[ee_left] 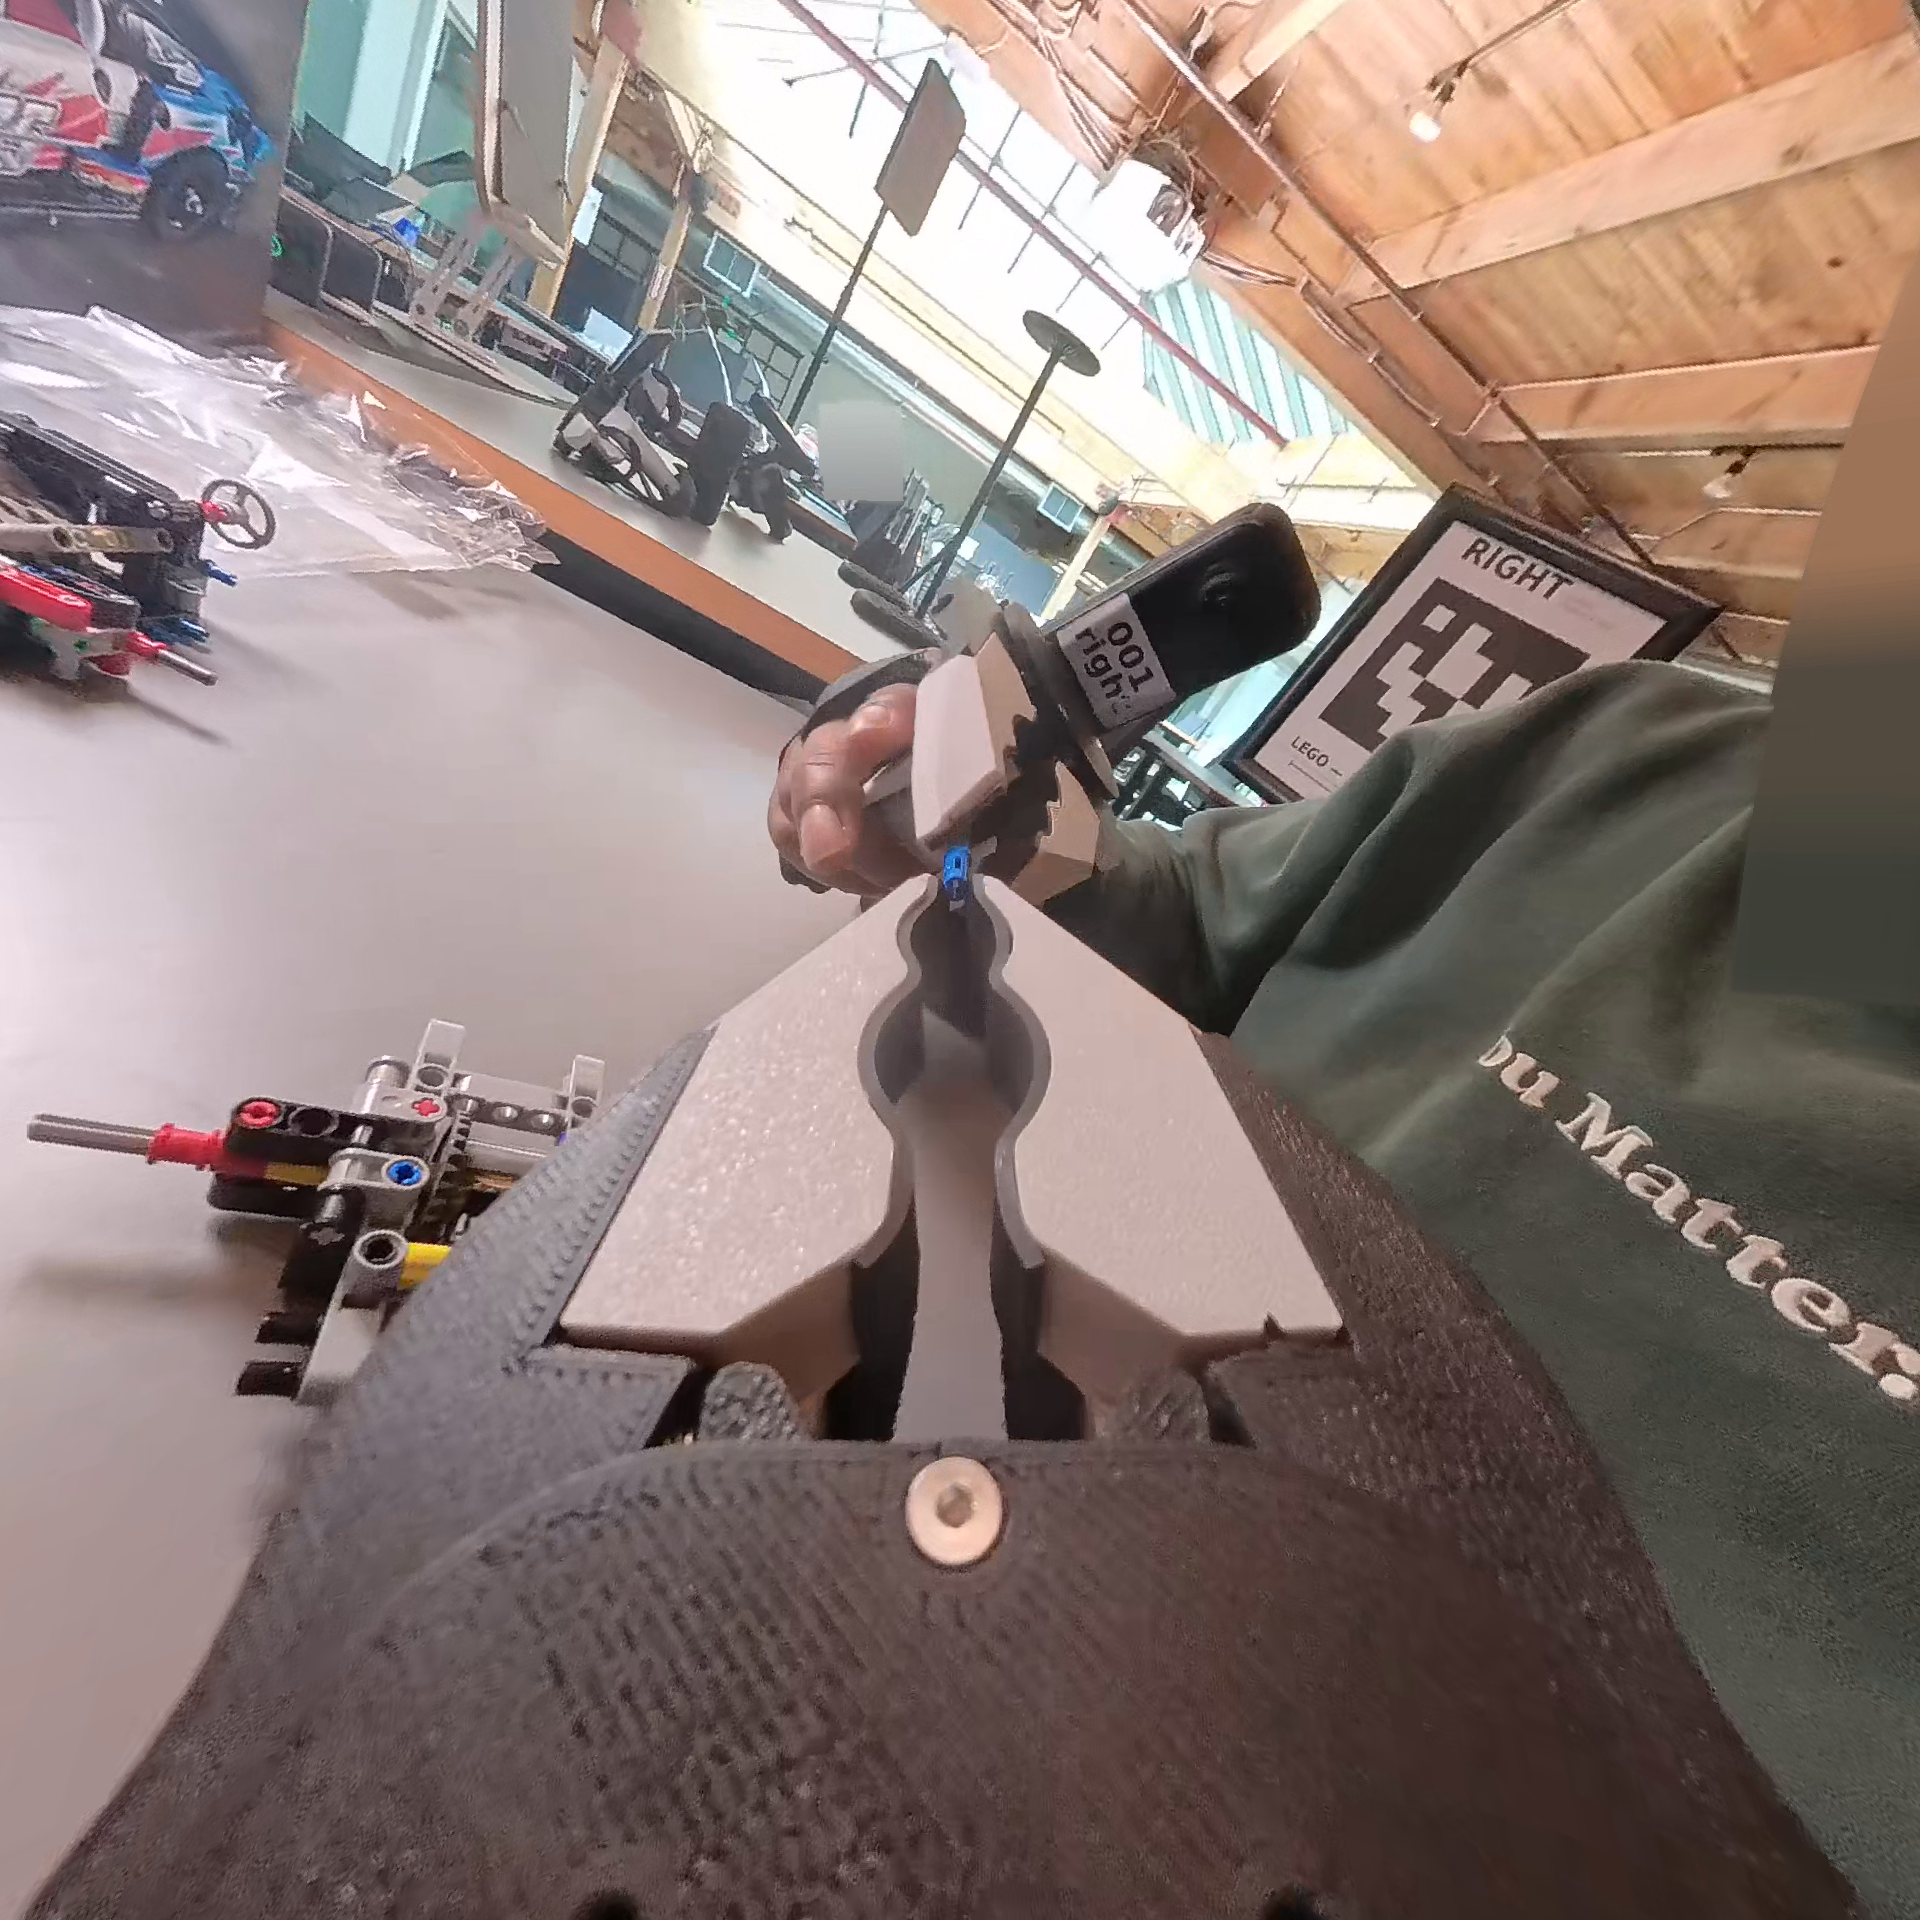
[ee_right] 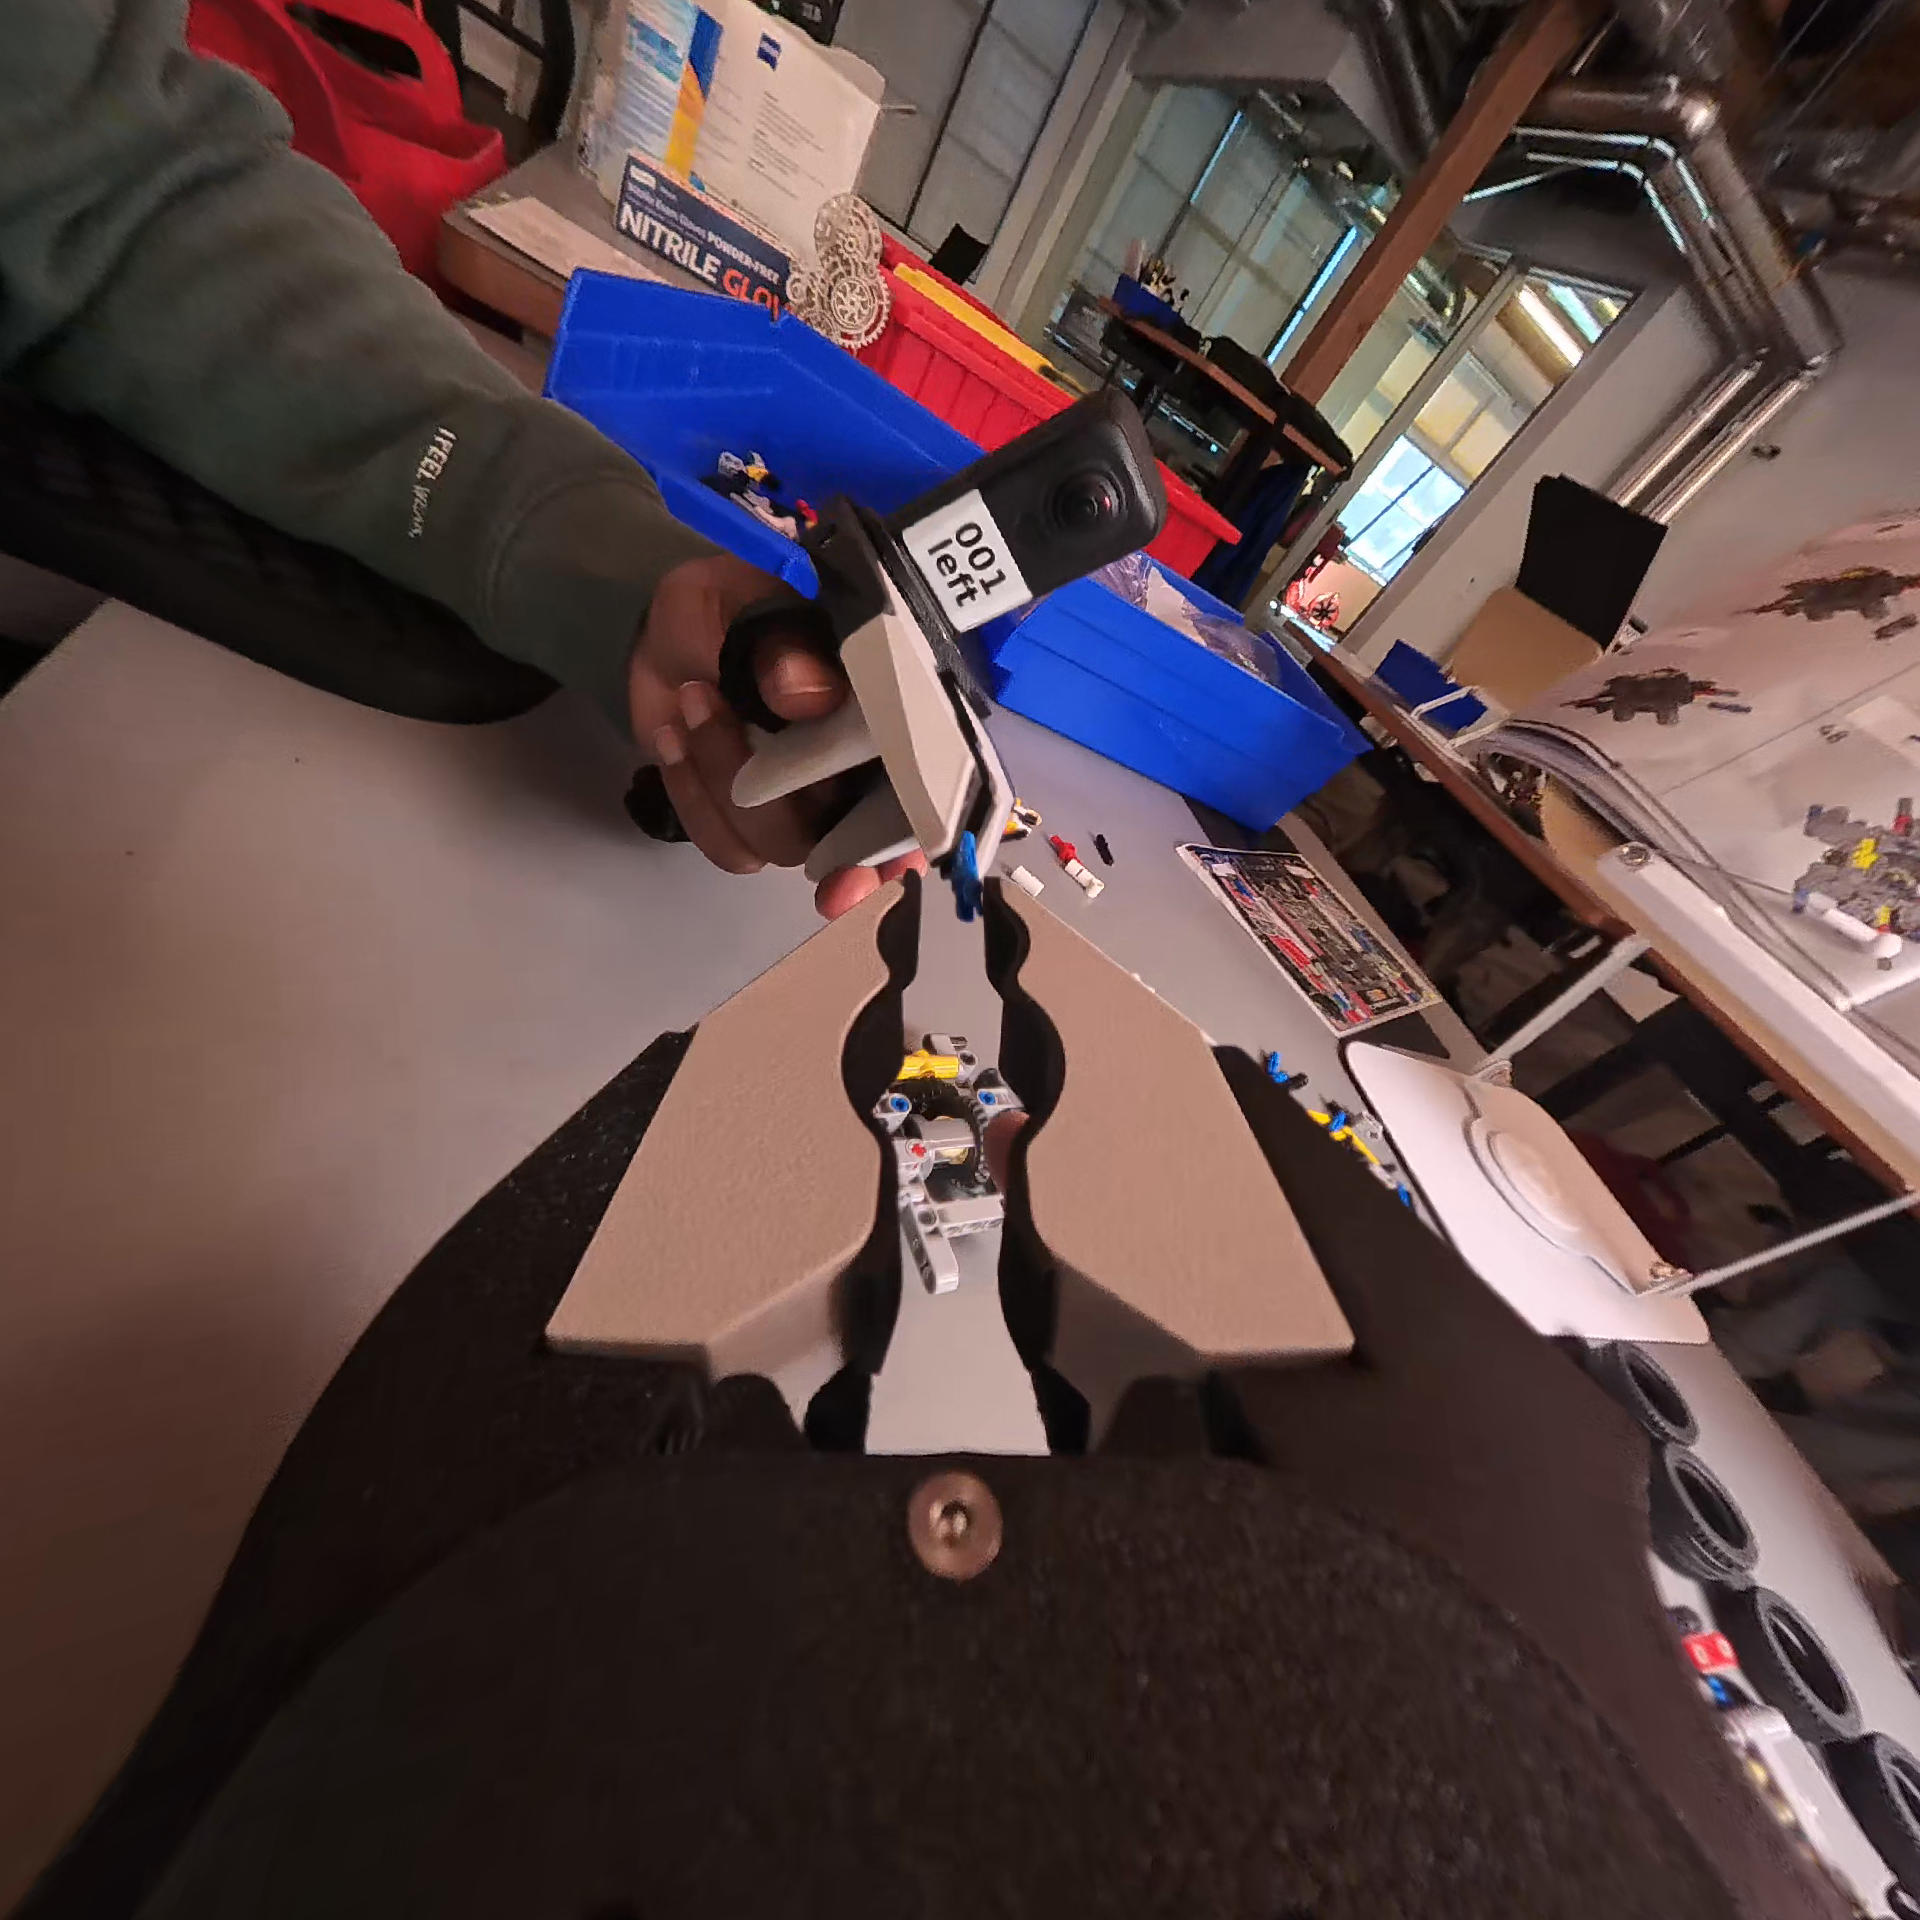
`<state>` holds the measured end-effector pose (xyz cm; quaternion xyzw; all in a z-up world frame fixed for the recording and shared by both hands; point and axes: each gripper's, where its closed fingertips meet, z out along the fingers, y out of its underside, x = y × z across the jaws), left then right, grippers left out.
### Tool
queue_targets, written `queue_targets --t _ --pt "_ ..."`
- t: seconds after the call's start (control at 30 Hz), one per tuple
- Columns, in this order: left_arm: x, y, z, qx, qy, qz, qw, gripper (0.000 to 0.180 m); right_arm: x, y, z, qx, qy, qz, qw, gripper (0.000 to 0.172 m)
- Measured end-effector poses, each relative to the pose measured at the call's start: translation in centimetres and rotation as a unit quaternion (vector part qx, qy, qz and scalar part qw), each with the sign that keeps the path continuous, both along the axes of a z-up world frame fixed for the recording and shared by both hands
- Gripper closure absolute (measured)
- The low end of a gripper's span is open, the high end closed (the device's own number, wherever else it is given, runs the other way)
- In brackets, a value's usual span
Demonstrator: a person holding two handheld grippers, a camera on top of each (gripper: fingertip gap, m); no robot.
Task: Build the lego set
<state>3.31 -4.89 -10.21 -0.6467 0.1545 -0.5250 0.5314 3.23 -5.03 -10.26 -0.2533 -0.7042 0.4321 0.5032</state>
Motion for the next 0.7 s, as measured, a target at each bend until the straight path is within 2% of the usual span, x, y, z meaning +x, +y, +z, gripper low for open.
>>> queue_targets --t 0.4,0.47,0.57,0.63,0.7 --pt "0.4 0.0 -0.6 -0.027 -0.007 -0.014 1.000 0.178 0.0 0.0 -0.5 -0.003 -0.017 0.002 1.000 0.168" --pt "-0.3 0.5 -0.8 -0.024 0.014 0.008 1.000 0.169 -0.1 0.7 -0.6 -0.017 -0.025 -0.006 1.000 0.168" --pt "-3.4 2.2 -3.1 -0.039 0.116 0.093 0.988 0.153 -0.2 3.4 -1.3 -0.029 -0.052 -0.046 0.997 0.169" --pt "-6.5 3.5 -5.5 -0.074 0.203 0.165 0.963 0.152 -0.1 5.0 -3.0 -0.037 -0.103 -0.063 0.992 0.169" --pt "-8.8 4.2 -8.0 -0.120 0.273 0.199 0.934 0.148 0.0 6.2 -5.2 -0.032 -0.154 -0.081 0.984 0.168"
